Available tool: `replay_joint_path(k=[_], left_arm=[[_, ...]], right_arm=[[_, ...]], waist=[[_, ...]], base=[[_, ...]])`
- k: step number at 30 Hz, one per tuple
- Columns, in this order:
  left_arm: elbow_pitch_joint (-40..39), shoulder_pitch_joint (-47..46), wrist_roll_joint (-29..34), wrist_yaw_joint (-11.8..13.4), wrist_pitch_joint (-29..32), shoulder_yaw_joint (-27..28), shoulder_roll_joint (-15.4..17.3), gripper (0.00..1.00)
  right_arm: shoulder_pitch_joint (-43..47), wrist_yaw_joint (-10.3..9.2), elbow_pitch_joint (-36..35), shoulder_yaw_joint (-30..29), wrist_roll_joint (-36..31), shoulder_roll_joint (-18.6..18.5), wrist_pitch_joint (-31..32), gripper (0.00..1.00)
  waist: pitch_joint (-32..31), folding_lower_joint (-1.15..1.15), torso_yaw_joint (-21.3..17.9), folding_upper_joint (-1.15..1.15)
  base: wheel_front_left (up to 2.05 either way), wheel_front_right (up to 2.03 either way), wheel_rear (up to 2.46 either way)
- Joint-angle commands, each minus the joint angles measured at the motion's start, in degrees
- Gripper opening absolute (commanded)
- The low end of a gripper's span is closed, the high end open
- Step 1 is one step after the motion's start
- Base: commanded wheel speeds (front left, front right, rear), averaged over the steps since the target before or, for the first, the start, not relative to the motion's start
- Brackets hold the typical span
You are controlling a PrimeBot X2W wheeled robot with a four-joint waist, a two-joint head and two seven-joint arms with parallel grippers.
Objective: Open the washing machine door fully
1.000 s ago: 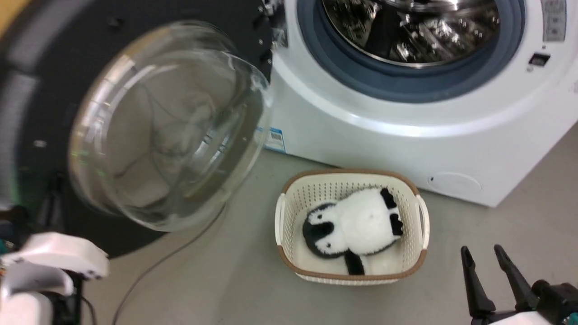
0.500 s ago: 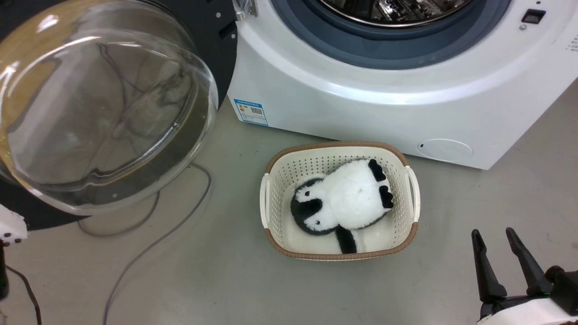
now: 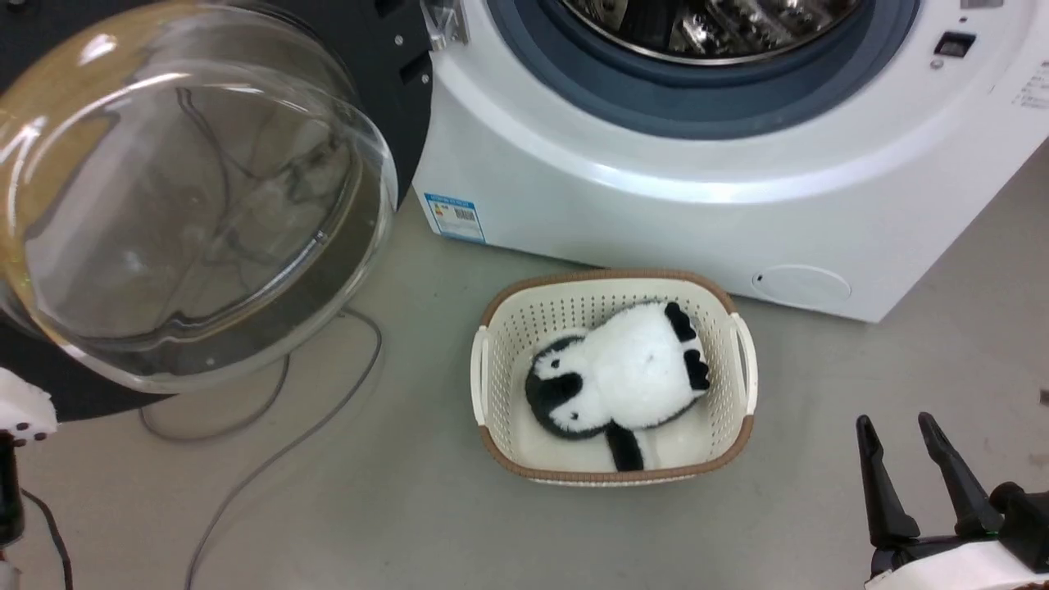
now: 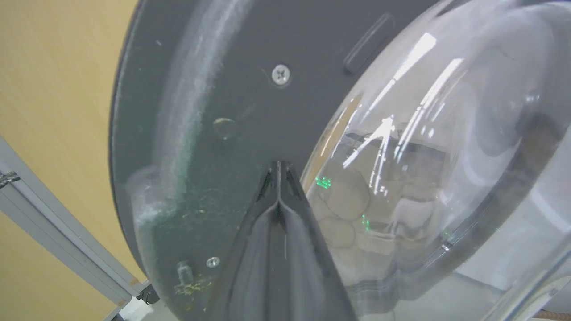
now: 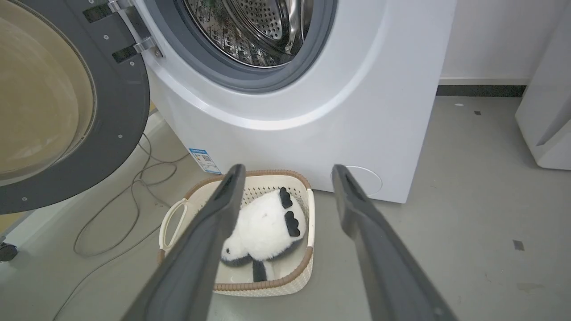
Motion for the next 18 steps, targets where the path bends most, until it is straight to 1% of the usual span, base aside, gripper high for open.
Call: replay_joint_path(k=[1, 7, 13, 18], left_arm=[[-0.52, 0.61, 0.55, -0.24, -0.51, -0.32, 0.11, 0.00], [-5.82, 3.51, 2.18, -0.59, -1.61, -3.30, -1.32, 0.00], [-14.82, 8.61, 3.12, 0.04, -1.20, -8.16, -6.21, 0.00], [-20.71, 13.46, 4.42, 0.65, -0.81, -12.37, -9.36, 0.00]], right_arm=[[-0.31, -0.04, 0.14, -0.15, 0.41, 0.20, -0.51, 1.00], [0.41, -0.04, 0.36, -0.35, 0.44, 0.85, -1.64, 1.00], [1.39, -0.04, -0.44, -0.89, 0.55, 1.78, -2.97, 1.00], [2.03, -0.04, -2.71, -0.45, -0.73, 2.36, -3.82, 1.00]], waist=[[-1.02, 0.00, 0.13, 0.00], [-5.19, 0.00, 0.08, 0.00], [-9.17, 0.00, -1.02, 0.00], [-11.78, 0.00, -3.35, 0.00]], base=[[0.00, 0.00, 0.00], [0.00, 0.00, 0.00], [0.00, 0.00, 0.00], [0.00, 0.00, 0.00]])
